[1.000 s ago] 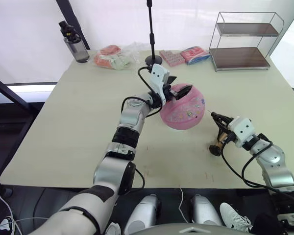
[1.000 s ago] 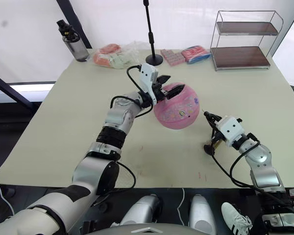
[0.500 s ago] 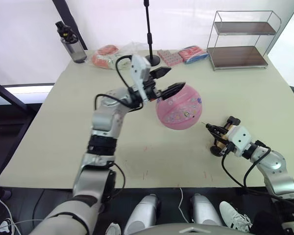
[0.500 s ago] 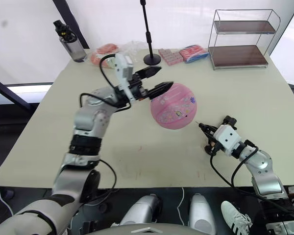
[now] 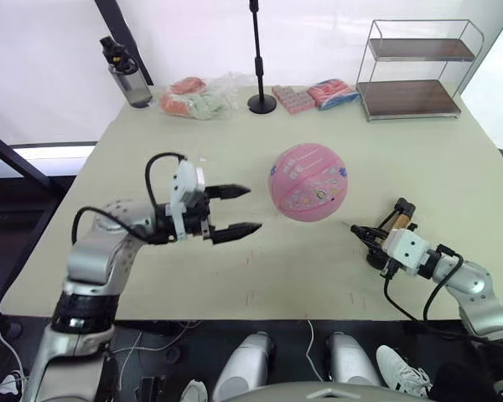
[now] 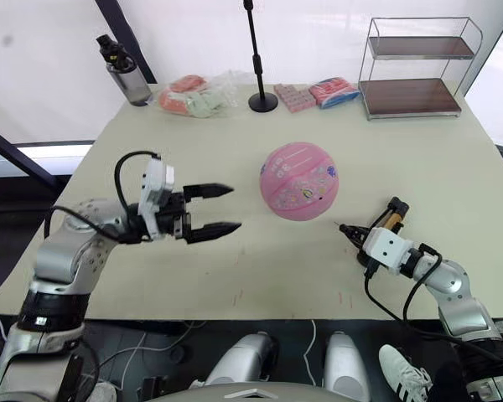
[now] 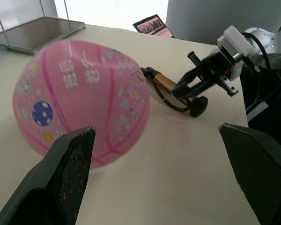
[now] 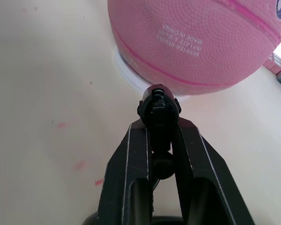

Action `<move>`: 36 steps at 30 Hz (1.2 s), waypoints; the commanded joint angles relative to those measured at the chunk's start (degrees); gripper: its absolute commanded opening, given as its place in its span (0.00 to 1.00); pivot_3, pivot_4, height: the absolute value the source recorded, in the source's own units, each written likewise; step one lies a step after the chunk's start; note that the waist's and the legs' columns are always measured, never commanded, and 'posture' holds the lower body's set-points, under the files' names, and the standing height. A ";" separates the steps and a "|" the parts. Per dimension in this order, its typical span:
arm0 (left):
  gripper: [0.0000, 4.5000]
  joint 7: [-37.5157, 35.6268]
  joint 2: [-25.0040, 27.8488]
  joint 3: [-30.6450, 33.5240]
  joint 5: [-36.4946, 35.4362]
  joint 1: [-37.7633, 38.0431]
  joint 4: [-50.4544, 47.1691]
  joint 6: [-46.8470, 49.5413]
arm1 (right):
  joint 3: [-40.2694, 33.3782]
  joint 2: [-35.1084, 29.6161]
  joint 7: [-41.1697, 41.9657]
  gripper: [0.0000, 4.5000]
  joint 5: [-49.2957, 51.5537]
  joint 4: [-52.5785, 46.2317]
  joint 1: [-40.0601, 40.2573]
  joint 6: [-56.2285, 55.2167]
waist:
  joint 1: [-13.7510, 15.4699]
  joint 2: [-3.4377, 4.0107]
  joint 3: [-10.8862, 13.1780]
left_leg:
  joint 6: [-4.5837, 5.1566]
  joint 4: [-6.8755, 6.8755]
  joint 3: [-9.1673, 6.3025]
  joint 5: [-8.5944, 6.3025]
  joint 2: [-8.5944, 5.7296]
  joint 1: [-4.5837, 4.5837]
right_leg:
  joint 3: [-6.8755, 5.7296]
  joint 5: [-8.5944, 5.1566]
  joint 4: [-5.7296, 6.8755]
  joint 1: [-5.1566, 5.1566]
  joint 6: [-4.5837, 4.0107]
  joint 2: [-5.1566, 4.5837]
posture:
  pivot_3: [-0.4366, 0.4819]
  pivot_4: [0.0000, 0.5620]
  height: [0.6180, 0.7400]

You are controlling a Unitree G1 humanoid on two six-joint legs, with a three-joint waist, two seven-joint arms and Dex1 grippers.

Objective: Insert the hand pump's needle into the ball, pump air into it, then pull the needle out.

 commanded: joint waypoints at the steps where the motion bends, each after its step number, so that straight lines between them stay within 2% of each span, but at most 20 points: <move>1: 1.00 -2.41 2.18 2.31 -1.63 1.52 -3.14 -2.00 | -1.03 -0.83 0.26 0.02 0.30 1.37 -0.05 0.46 | 0.12 -0.02 0.03 | 0.01 0.00 0.00 0.00 0.01 0.00 | 0.00 0.01 0.00 0.00 -0.01 0.01 | 0.48 0.27 0.96; 4: 1.00 -3.20 2.76 1.84 -1.10 2.15 -2.95 -3.36 | -0.67 -0.65 1.28 0.02 1.14 0.96 -0.12 1.40 | 0.28 -0.01 0.03 | 0.14 0.00 0.00 -0.07 0.01 0.01 | -0.01 0.03 0.00 0.00 -0.04 0.01 | 0.48 0.27 0.96; 5: 1.00 -3.24 2.65 1.70 -1.27 2.24 -3.05 -3.44 | -0.56 -0.66 1.71 0.24 1.47 0.61 0.02 1.72 | 0.27 -0.01 0.03 | 0.14 0.00 0.03 -0.08 0.03 0.04 | 0.00 0.03 0.00 0.02 -0.05 0.01 | 0.48 0.27 0.96; 6: 1.00 -3.27 2.52 1.53 -1.47 2.35 -3.24 -3.47 | -0.48 -0.78 2.14 0.29 1.75 0.21 0.21 1.94 | 0.25 -0.01 0.04 | 0.15 0.00 0.06 -0.08 0.03 0.06 | 0.01 0.03 0.00 0.03 -0.05 0.01 | 0.48 0.27 0.96; 8: 1.00 -3.10 2.17 1.31 -1.83 2.60 -3.70 -3.41 | -0.71 -1.15 2.90 0.53 2.14 -0.73 0.65 2.10 | 0.12 0.05 0.10 | 0.15 -0.01 0.07 -0.08 0.05 0.05 | 0.01 0.03 0.00 0.01 -0.05 0.02 | 0.48 0.27 0.96; 9: 1.00 -3.00 2.04 1.26 -1.90 2.70 -3.83 -3.42 | -0.97 -1.34 3.21 0.58 2.40 -1.24 0.82 2.11 | -0.06 0.10 0.24 | 0.14 -0.02 0.08 -0.08 0.05 0.05 | 0.02 0.03 0.00 0.00 -0.05 0.02 | 0.48 0.27 0.96; 10: 1.00 -2.91 1.95 1.24 -1.90 2.81 -3.91 -3.46 | -1.28 -1.50 3.47 0.77 2.74 -1.73 0.99 2.18 | -0.10 0.10 0.29 | 0.08 -0.07 0.10 -0.04 0.05 0.05 | 0.05 0.03 0.00 -0.02 -0.06 0.02 | 0.48 0.27 0.96; 13: 1.00 -2.97 1.85 1.32 -1.66 3.45 -3.80 -3.92 | -2.81 -2.25 4.41 0.98 5.08 -4.21 2.10 2.53 | -0.21 0.15 0.40 | 0.07 -0.12 0.12 -0.04 0.07 0.05 | 0.07 0.04 0.00 -0.03 -0.06 0.04 | 0.48 0.27 0.96; 18: 1.00 -2.53 1.86 1.97 -1.49 4.68 -3.32 -4.72 | -6.29 -3.48 5.12 0.98 9.45 -8.97 5.47 4.53 | -0.18 0.16 0.48 | 0.08 -0.20 0.15 -0.04 0.08 0.05 | 0.13 0.03 -0.02 -0.04 -0.06 0.03 | 0.48 0.27 0.96; 21: 1.00 -0.32 0.82 2.97 -0.99 6.54 -3.08 -5.84 | -10.75 -2.47 3.21 0.98 13.82 -10.88 8.12 7.52 | -0.13 0.16 0.51 | 0.15 -0.21 0.16 -0.09 0.08 0.05 | 0.13 0.03 -0.04 -0.03 -0.06 0.03 | 0.48 0.27 0.96; 25: 1.00 4.10 -1.66 4.08 -0.03 11.41 -4.04 -7.84 | -15.91 -1.14 1.79 0.98 19.32 -12.19 11.66 11.90 | -0.09 0.17 0.53 | 0.16 -0.24 0.18 -0.09 0.09 0.06 | 0.19 0.04 -0.05 -0.04 -0.06 0.02 | 0.48 0.27 0.96; 30: 1.00 11.92 -6.27 5.25 3.31 17.72 -3.72 -11.59 | -18.82 -0.50 2.25 0.98 22.63 -13.31 15.35 14.76 | -0.10 0.17 0.54 | 0.19 -0.37 0.25 -0.11 0.12 0.13 | 0.27 0.03 -0.07 -0.03 -0.07 0.02 | 0.48 0.27 0.96; 33: 1.00 18.18 -7.90 5.70 7.87 21.46 -2.21 -13.15 | -21.30 0.12 1.85 0.98 24.15 -11.04 16.51 16.11 | -0.03 0.17 0.54 | 0.20 -0.38 0.29 -0.12 0.13 0.15 | 0.31 0.03 -0.08 -0.03 -0.06 0.02 | 0.48 0.27 0.96; 36: 1.00 20.91 -9.63 6.98 7.80 25.80 -2.20 -13.62 | -23.27 0.46 3.43 0.98 24.81 -7.60 17.92 14.99 | 0.08 0.12 0.57 | 0.21 -0.38 0.34 -0.12 0.13 0.15 | 0.35 0.03 -0.09 -0.03 -0.06 0.02 | 0.48 0.27 0.96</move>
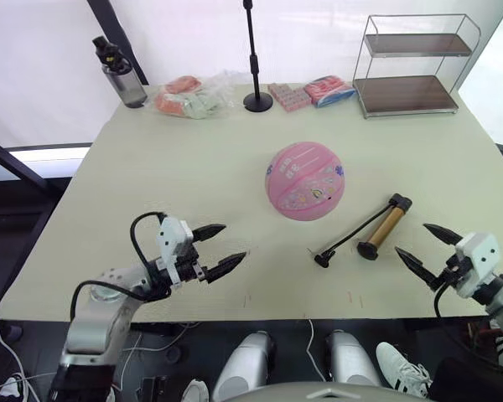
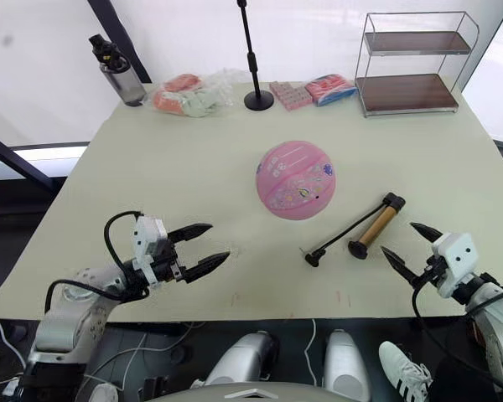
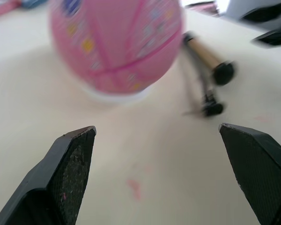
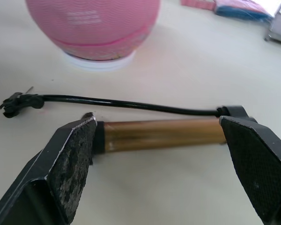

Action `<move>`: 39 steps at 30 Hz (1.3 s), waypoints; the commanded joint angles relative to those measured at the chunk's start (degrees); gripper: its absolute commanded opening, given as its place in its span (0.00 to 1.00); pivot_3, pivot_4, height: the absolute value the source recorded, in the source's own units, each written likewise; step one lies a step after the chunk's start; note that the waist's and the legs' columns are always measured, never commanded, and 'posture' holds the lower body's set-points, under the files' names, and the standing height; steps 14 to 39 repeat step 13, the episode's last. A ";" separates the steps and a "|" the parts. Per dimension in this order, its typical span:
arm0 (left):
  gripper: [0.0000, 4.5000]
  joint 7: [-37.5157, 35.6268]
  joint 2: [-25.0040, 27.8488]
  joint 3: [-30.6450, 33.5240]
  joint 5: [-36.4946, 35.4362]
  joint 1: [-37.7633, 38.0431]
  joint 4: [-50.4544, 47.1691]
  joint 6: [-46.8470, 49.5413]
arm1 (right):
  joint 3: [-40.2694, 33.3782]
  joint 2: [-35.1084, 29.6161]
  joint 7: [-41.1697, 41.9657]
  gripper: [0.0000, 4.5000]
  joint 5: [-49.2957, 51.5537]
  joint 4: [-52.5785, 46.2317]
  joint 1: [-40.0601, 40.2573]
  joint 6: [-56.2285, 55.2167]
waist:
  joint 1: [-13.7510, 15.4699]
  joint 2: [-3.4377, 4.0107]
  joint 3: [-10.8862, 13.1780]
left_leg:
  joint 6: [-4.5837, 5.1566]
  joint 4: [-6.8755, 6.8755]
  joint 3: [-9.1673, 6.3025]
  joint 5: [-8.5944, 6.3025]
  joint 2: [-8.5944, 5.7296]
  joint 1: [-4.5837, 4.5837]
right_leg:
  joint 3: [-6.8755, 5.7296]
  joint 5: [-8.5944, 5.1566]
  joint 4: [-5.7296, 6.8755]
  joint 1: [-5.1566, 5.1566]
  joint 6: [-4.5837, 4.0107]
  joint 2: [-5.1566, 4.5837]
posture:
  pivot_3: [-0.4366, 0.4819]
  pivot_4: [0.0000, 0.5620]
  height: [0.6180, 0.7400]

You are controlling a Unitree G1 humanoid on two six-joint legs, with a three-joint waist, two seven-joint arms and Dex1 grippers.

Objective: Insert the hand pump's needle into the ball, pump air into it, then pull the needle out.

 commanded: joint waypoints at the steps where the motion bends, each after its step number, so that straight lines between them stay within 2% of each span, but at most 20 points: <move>1: 1.00 3.09 -1.32 3.03 -0.03 3.22 -0.87 -1.54 | -3.21 0.14 2.06 0.98 1.27 2.49 1.43 -1.80 | 0.13 -0.06 0.04 | 0.00 -0.01 0.00 0.00 0.00 0.00 | 0.00 0.00 -0.02 0.00 0.00 0.00 | 0.48 0.27 0.96; 7: 1.00 6.89 -2.57 4.42 3.91 8.85 1.04 -4.95 | -5.20 -0.91 8.91 0.98 3.85 5.59 3.16 -3.66 | 0.38 -0.05 0.09 | 0.01 -0.03 0.04 -0.01 0.03 0.05 | 0.05 -0.01 -0.05 0.02 0.01 0.01 | 0.48 0.27 0.96; 13: 1.00 6.64 -2.05 4.79 4.99 10.64 3.19 -8.39 | -6.15 -1.02 12.18 0.98 3.62 7.48 3.77 -4.93 | 0.54 -0.08 0.11 | 0.01 -0.03 0.07 -0.01 0.04 0.06 | 0.05 -0.01 -0.06 0.01 0.01 0.01 | 0.48 0.27 0.96; 39: 1.00 6.64 -2.05 4.79 4.99 10.64 3.19 -8.39 | -6.15 -1.02 12.18 0.98 3.62 7.48 3.77 -4.93 | 0.54 -0.08 0.11 | 0.01 -0.03 0.07 -0.01 0.04 0.06 | 0.05 -0.01 -0.06 0.01 0.01 0.01 | 0.48 0.27 0.96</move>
